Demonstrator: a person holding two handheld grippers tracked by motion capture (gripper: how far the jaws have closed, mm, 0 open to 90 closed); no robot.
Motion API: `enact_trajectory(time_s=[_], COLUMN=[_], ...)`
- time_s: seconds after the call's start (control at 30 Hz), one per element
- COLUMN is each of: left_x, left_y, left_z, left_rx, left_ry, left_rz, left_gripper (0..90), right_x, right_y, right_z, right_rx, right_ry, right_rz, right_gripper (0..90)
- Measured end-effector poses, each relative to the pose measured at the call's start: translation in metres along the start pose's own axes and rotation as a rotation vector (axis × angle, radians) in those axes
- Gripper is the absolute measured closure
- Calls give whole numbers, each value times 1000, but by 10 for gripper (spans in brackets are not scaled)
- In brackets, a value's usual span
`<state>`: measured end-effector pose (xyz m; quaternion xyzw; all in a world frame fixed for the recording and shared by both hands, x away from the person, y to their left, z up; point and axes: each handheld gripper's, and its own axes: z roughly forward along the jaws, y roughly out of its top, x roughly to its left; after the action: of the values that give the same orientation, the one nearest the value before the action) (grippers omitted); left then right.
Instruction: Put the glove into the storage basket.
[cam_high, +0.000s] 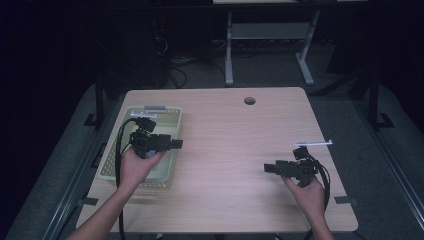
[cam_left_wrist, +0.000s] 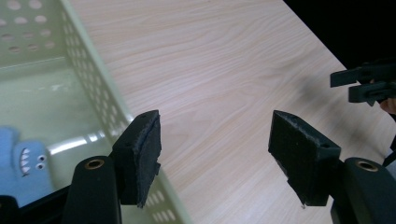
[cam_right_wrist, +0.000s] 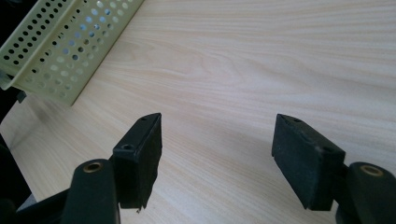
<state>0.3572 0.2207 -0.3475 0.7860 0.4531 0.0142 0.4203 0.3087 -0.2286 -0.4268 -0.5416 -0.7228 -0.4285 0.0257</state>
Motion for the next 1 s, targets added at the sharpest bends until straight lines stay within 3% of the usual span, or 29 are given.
enact_trajectory(time_s=[0.4,1.0], left_x=[-24,-57], left_y=[-2,-11], left_z=[18,52], left_rx=[18,42], left_ry=[-44,-110], left_rz=[46,91], left_gripper=[326,317], right_x=[-12,-26], right_y=[-10,-27], right_z=[-5,-16], right_rx=[-9,-16], right_ry=[-34,-42], right_rz=[18,34], right_gripper=[323,311])
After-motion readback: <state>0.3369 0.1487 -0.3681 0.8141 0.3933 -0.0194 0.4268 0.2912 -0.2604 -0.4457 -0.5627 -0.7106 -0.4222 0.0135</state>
